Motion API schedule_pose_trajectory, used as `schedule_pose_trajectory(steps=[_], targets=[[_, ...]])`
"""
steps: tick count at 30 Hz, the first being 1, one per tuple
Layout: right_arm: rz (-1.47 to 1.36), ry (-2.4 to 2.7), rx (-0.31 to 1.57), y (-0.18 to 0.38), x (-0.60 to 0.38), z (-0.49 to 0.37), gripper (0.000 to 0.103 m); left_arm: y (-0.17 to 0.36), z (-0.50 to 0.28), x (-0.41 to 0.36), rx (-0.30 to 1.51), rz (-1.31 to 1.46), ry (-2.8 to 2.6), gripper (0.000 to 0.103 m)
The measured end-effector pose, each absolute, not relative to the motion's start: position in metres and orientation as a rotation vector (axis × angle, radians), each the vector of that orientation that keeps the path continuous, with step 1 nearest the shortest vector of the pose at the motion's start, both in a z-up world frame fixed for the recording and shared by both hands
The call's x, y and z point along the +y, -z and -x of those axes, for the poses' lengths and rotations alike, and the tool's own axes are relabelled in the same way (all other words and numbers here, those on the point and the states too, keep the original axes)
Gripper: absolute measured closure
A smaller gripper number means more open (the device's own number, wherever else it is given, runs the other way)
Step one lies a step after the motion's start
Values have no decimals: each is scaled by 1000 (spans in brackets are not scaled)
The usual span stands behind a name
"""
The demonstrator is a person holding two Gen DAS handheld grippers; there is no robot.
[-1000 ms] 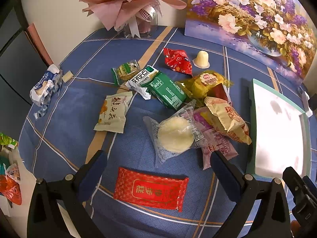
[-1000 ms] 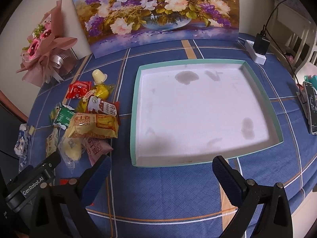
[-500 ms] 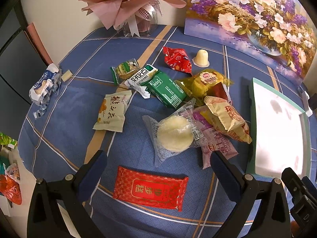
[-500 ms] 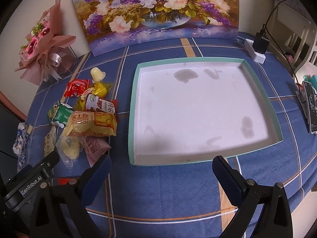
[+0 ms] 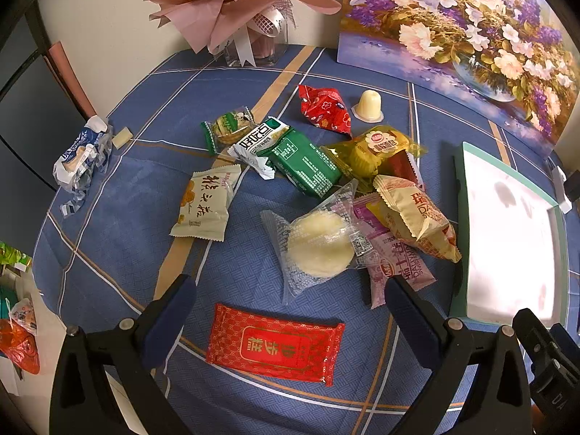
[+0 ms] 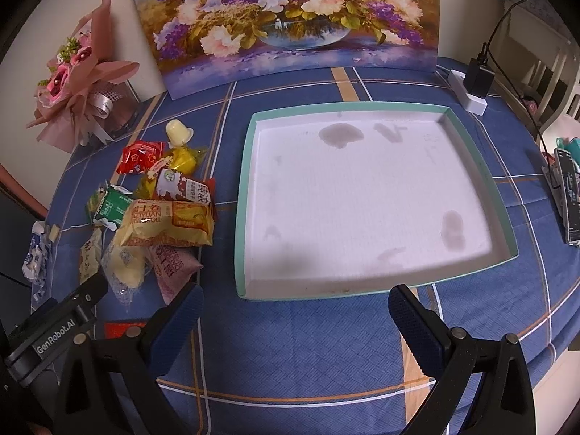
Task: Organize snacks
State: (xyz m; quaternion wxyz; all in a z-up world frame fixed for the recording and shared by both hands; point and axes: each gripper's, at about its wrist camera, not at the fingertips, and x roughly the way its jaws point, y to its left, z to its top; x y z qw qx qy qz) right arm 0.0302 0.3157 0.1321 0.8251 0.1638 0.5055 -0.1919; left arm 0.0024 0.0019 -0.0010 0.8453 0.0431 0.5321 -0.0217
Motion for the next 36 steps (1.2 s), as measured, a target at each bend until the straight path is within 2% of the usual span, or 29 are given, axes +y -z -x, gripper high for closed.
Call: schedule_pose_trajectory(steps=[36], targets=[[-345, 394, 1089, -130, 317, -31, 0, 11, 1, 7, 1169, -63, 40, 0]])
